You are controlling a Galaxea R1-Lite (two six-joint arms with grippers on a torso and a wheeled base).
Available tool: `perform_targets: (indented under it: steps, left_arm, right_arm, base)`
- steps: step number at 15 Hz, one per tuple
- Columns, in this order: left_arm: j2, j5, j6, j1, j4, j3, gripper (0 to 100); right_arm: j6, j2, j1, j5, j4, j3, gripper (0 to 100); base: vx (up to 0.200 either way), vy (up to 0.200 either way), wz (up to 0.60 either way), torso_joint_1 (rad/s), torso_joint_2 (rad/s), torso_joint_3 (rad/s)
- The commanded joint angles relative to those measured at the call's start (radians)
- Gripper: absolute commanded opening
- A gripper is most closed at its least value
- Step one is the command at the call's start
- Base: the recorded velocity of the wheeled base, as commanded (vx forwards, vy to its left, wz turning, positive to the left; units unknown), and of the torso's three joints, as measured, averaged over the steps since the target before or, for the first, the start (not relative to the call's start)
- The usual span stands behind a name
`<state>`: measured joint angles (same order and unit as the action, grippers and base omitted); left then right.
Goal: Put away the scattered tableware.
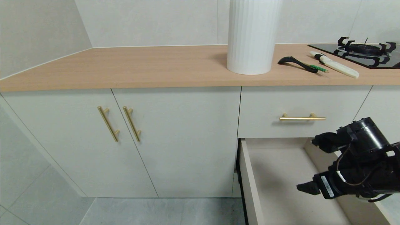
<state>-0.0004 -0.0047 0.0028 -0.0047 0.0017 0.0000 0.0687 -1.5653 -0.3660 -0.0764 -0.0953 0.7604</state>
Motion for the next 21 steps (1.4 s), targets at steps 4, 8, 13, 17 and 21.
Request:
perform_targets:
  steps: [4, 8, 13, 17, 21]
  left_arm:
    - [0.000, 0.000, 0.000, 0.000, 0.000, 0.000, 100]
    - [0.000, 0.000, -0.001, 0.000, 0.000, 0.000, 100]
    - [0.000, 0.000, 0.000, 0.000, 0.000, 0.000, 100]
    - [0.000, 0.000, 0.000, 0.000, 0.000, 0.000, 100]
    - [0.000, 0.000, 0.000, 0.000, 0.000, 0.000, 100]
  right_arm:
    - [0.008, 0.087, 0.099, 0.001, 0.187, -0.010, 100]
    - [0.000, 0.154, 0.099, 0.000, 0.187, -0.012, 100]
    - [-0.021, 0.169, 0.099, -0.002, 0.187, -0.020, 100]
    - [-0.023, 0.171, 0.099, -0.003, 0.187, -0.020, 100]
    - [-0.044, 0.172, 0.099, -0.002, 0.187, -0.026, 100]
  base:
    - [0.000, 0.000, 0.00, 0.000, 0.00, 0.000]
    - [0.000, 0.000, 0.00, 0.000, 0.00, 0.000]
    - [0.000, 0.000, 0.00, 0.045, -0.18, -0.188]
    - [0.000, 0.000, 0.00, 0.168, -0.51, -0.300]
    - [0.000, 0.000, 0.00, 0.177, -0.47, -0.288]
